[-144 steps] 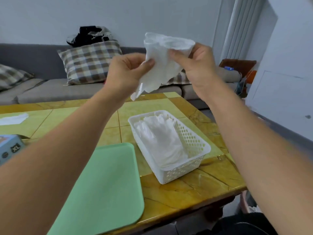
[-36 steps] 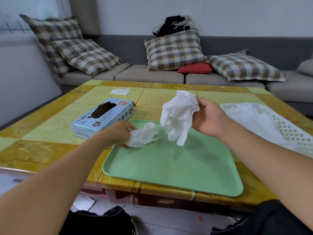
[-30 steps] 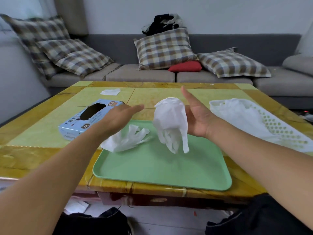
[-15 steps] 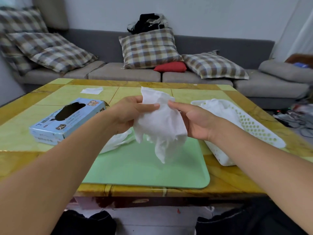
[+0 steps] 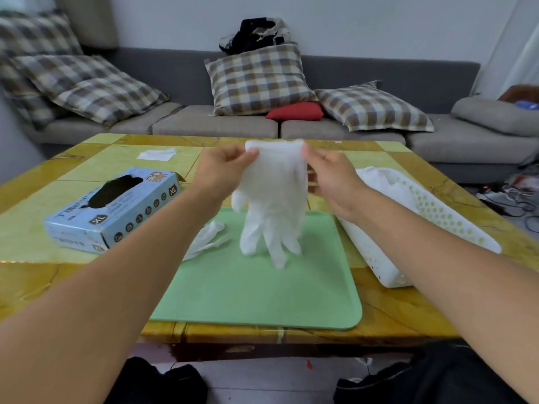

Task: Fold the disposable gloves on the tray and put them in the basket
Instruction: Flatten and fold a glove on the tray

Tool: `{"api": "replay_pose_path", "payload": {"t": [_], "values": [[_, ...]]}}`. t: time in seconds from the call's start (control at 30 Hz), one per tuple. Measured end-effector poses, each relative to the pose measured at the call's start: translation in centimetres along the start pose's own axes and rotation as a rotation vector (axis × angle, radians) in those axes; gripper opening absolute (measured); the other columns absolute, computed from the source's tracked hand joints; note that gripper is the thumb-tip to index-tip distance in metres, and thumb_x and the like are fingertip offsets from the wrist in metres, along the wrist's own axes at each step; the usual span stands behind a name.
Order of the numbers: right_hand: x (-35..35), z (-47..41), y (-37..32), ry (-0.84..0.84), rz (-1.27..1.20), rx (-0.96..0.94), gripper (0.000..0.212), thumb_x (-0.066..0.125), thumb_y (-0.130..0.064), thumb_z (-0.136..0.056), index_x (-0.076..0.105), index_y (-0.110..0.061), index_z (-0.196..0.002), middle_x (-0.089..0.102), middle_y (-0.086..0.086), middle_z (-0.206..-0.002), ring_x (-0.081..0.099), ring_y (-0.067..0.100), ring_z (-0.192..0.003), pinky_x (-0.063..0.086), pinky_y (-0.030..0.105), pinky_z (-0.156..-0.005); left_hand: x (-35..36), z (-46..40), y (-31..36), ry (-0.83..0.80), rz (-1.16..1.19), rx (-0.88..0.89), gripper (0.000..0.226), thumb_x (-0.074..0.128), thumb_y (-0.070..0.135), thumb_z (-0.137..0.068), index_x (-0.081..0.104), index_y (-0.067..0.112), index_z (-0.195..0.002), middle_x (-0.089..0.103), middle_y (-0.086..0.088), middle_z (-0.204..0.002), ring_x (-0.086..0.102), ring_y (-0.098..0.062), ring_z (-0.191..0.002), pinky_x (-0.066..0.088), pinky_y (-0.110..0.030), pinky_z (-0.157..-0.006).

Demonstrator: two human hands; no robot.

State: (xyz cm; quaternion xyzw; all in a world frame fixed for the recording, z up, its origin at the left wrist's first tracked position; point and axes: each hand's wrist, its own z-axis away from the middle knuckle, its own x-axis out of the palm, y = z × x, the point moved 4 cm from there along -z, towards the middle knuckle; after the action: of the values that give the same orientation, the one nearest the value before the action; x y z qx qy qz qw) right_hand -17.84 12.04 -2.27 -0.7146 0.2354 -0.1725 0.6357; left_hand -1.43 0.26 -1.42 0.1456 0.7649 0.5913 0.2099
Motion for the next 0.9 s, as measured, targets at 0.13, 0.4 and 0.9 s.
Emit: {"api": "replay_pose_path", "payload": {"t": [0.13,0.4,0.9], "values": [[-0.7,0.5,-3.2,0.031,0.113,-0.352,0.057,0.058,-0.043,-0.1,0.062,0.014,-0.097,0.062,0.019,-0.087,0.057,0.03,-0.08,0.054,0.054,-0.085,0.1,0.3,3.2,-0.037,0.085,0.277,0.007,0.071,0.024,-0.094,0.075,0.023,-0.087,0.077,0.008,-0.084,0.069,-0.006,-0.076,0.052,-0.018,-0.071],[-0.2,5.1,1.9,-0.573,0.535,-0.142,0.008,0.074,-0.006,-0.09,0.077,-0.007,-0.083,0.067,-0.004,-0.074,0.056,0.005,-0.069,0.045,0.023,-0.071,1.2,5.1,-2.7,-0.743,-0.371,0.078,0.018,0.083,0.002,-0.077,0.069,0.011,-0.083,0.071,0.003,-0.073,0.061,-0.005,-0.065,0.049,-0.016,-0.069],[0.0,4.9,3.9,-0.635,0.886,-0.085,0.022,0.079,-0.032,-0.087,0.078,-0.025,-0.108,0.075,-0.016,-0.107,0.068,0.004,-0.099,0.055,0.036,-0.095,0.9,5.2,-4.6,-0.736,-0.901,0.171,0.007,0.077,0.028,-0.086,0.071,0.025,-0.084,0.071,0.01,-0.083,0.066,-0.006,-0.078,0.053,-0.026,-0.077]]}}
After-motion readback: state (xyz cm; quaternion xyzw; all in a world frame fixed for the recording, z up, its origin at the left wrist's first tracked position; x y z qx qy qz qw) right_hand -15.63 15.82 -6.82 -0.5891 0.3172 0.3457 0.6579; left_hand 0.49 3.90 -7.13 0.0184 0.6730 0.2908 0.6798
